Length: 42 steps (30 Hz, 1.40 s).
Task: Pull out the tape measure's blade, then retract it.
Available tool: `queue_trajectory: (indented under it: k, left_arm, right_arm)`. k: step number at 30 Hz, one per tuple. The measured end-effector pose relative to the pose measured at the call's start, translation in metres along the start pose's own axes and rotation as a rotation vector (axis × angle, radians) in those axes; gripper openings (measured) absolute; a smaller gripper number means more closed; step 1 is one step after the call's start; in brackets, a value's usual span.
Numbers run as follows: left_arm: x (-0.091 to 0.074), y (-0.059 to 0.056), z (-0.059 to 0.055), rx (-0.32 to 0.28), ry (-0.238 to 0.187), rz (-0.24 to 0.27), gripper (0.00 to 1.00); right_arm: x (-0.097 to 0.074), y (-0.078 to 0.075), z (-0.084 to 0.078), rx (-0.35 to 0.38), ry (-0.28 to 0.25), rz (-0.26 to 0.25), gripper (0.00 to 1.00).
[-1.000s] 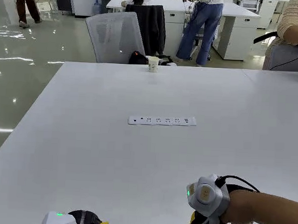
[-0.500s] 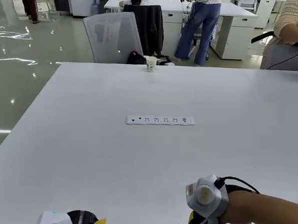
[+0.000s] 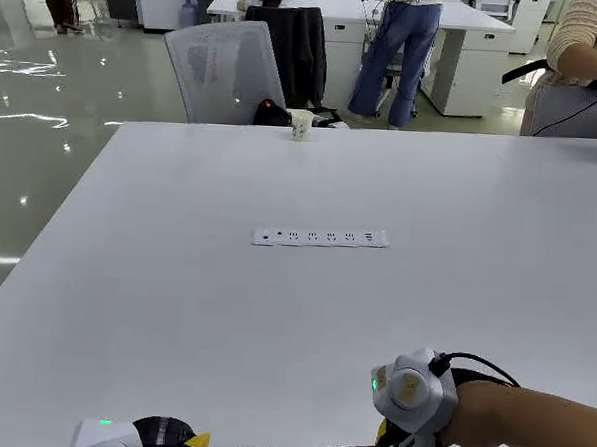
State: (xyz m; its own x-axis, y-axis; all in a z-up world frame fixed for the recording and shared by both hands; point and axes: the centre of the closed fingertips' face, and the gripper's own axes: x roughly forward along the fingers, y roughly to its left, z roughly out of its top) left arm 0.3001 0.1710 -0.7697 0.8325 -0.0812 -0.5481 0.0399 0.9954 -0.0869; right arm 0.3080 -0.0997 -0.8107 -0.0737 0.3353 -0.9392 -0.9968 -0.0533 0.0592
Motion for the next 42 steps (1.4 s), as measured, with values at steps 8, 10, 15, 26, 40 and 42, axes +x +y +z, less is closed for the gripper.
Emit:
queue_trajectory:
  k: [8, 10, 15, 26, 40, 42]
  left_arm:
    - [0.0003, -0.0004, -0.0008, 0.014, 0.007, 0.001, 0.60]
    - [0.0014, 0.0002, -0.0017, 0.015, 0.009, 0.001, 0.60]
    - [-0.0004, -0.0009, -0.0015, 0.020, 0.013, -0.001, 0.60]
    - [-0.0004, -0.0013, -0.0021, 0.041, 0.015, 0.000, 0.60]
    - [-0.0014, -0.0016, -0.0035, 0.038, 0.024, -0.002, 0.59]
    - [-0.0013, -0.0016, -0.0036, 0.038, 0.024, -0.002, 0.59]
  right_arm:
    - [0.0007, 0.0002, 0.0025, 0.009, -0.002, 0.001, 0.10]
    - [0.0016, -0.0003, 0.0027, 0.012, -0.002, 0.002, 0.10]
    - [0.0021, 0.0006, 0.0037, 0.001, 0.014, 0.002, 0.10]
    - [0.0025, 0.0011, 0.0057, 0.017, 0.019, -0.008, 0.10]
    - [0.0042, 0.0014, 0.0089, 0.017, 0.015, -0.026, 0.11]
    - [0.0043, 0.0011, 0.0093, 0.019, 0.014, -0.027, 0.11]
